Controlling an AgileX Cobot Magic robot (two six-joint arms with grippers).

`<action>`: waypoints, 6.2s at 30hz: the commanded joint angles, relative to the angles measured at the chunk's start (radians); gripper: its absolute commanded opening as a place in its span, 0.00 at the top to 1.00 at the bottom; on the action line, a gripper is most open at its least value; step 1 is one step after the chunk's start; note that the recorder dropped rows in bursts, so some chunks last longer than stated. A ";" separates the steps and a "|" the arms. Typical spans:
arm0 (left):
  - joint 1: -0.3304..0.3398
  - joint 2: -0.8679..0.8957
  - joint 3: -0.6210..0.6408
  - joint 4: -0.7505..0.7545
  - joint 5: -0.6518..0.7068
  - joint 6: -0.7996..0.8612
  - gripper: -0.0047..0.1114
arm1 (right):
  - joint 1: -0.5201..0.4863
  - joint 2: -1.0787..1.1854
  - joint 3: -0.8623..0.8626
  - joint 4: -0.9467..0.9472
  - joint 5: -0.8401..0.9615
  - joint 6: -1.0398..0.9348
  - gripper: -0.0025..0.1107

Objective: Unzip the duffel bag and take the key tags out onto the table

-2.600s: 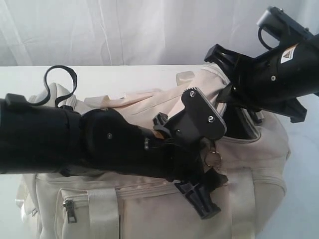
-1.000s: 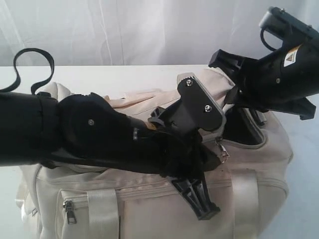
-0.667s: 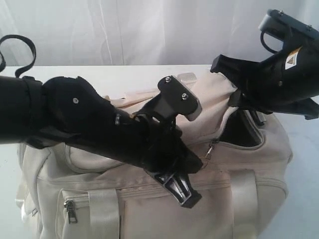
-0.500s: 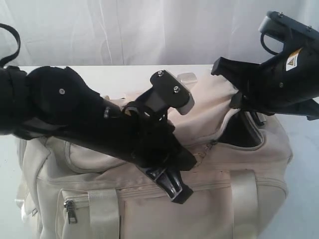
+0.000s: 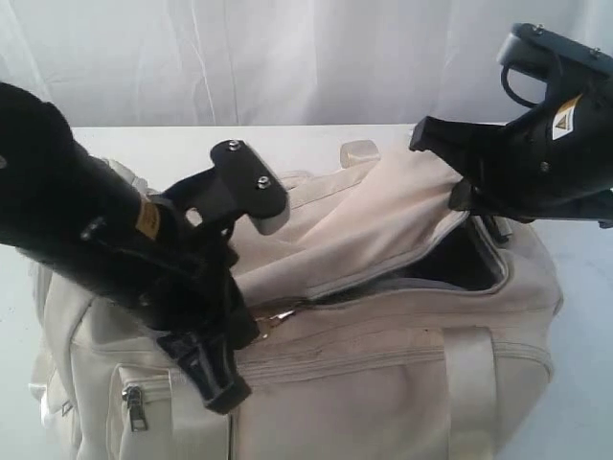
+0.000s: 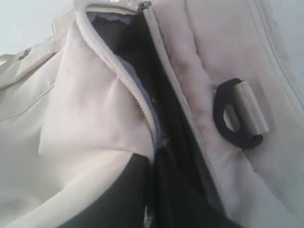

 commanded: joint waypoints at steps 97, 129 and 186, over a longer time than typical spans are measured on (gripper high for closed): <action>0.365 -0.237 0.227 0.693 -0.409 -0.402 0.96 | 0.604 0.257 -0.021 0.535 -0.314 -1.633 0.98; 0.551 0.059 -0.302 0.254 0.131 -0.121 0.38 | 0.604 0.049 -0.057 0.417 -0.191 -1.241 0.32; 0.128 0.151 -0.173 -0.192 -0.138 0.702 0.96 | 0.261 -0.384 0.143 -0.296 0.137 -0.556 0.98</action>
